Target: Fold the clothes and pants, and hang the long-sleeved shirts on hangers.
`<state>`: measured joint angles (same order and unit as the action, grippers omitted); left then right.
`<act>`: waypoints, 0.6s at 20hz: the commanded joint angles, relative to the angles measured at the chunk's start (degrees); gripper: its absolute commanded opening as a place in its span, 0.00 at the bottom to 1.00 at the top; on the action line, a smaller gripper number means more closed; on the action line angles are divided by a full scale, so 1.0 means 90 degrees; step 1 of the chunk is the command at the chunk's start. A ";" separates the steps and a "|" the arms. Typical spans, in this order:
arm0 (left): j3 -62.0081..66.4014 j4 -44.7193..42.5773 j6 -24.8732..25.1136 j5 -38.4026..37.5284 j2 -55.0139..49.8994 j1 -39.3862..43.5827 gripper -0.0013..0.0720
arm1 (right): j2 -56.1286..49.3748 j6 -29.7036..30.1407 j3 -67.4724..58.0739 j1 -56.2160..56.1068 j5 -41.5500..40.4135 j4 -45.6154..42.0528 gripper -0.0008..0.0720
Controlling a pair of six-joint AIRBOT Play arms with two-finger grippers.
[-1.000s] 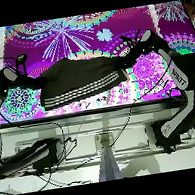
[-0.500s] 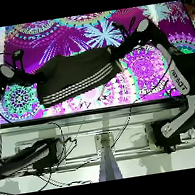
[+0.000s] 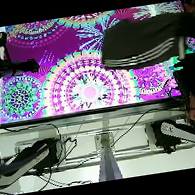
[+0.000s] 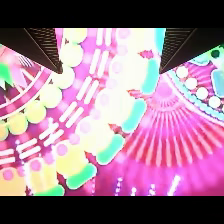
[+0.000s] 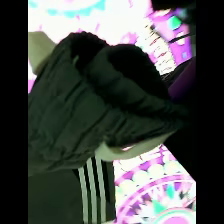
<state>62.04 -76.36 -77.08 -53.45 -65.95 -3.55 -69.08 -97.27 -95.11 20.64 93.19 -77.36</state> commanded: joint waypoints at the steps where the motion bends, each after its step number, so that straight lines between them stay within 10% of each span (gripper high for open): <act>1: 0.0024 0.0058 -0.0002 0.0034 0.0068 0.0007 0.96 | 0.1365 -0.1579 -0.0019 0.1637 0.0551 -0.0733 0.04; 12: 0.0024 0.0058 -0.0002 0.0036 0.0068 0.0007 0.96 | 0.3320 -0.2234 -0.0019 0.5608 0.0566 -0.2375 0.04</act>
<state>62.19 -75.83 -77.10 -53.17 -65.39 -3.51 -41.76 -116.62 -95.26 65.25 98.15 -96.47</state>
